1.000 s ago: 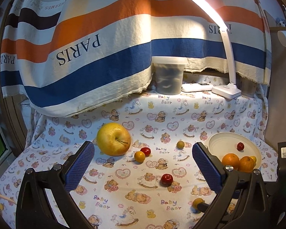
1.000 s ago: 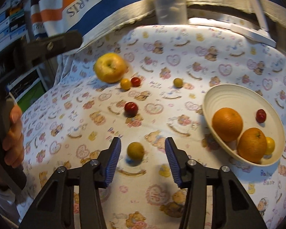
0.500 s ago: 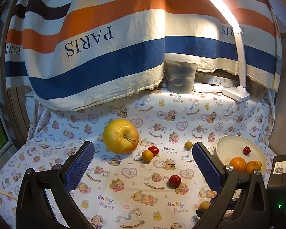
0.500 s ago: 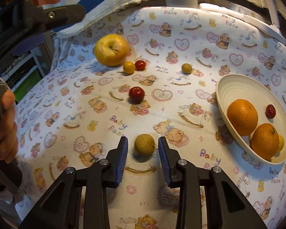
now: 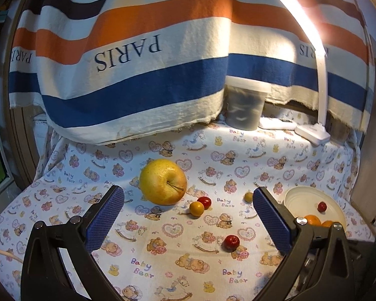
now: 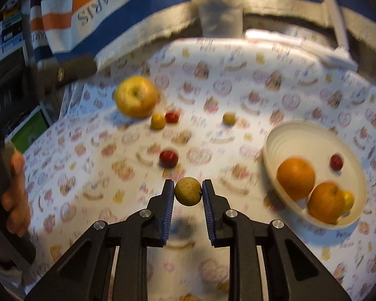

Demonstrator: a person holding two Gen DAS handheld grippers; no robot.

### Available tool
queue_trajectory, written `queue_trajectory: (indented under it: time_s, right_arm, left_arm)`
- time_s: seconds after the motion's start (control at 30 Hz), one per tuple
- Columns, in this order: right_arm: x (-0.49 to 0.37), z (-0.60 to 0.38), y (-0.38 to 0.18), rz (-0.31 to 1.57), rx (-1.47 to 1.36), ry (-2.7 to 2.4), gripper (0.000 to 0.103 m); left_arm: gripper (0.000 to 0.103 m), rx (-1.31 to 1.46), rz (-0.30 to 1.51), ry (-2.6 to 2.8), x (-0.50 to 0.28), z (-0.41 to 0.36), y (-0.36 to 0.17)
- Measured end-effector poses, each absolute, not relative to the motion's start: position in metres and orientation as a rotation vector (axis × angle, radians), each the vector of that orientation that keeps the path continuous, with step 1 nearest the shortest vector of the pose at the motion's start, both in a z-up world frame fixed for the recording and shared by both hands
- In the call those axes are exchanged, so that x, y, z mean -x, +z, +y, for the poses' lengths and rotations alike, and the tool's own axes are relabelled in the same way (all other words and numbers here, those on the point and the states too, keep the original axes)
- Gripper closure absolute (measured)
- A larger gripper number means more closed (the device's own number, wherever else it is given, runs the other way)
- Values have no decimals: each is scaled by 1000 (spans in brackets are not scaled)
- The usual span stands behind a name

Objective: Organize fruits
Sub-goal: 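Close the right tool on the olive-green fruit and lift it, then grasp the large yellow pear with the left tool while the right tool holds the green fruit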

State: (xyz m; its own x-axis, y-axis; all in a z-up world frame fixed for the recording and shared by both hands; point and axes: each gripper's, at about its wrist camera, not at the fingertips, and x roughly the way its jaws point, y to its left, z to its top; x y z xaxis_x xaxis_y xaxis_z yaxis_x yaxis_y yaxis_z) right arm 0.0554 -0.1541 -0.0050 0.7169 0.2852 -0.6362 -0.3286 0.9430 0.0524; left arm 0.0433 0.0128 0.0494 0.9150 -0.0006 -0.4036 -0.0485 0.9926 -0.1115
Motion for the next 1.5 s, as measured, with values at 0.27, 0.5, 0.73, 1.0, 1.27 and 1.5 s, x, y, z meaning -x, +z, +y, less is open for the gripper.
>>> queue_trajectory:
  time_s: [0.27,0.5,0.73,1.0,1.27,1.5]
  right_arm:
    - [-75,-166,28,444,-14,253,79]
    - [-84,-150,41,318,19,270,79]
    - [-84,-150,27,280,30,281,79]
    - [-93,-156,16,298,17,255,79]
    - [-101,-171,18,305,-7,190,79]
    - [-107,-181,12,321,-31,147,79]
  left_arm:
    - [1,234,465,-11,-54,40,50]
    - [1,206,478,28,-65,46,43]
    - [1,213,473,24,-66,57,49]
    - [1,130,547,-33,-85,52,45]
    - [1,49,776,27,-158,41,34]
    - [1,48,898,132,-212,36,-1]
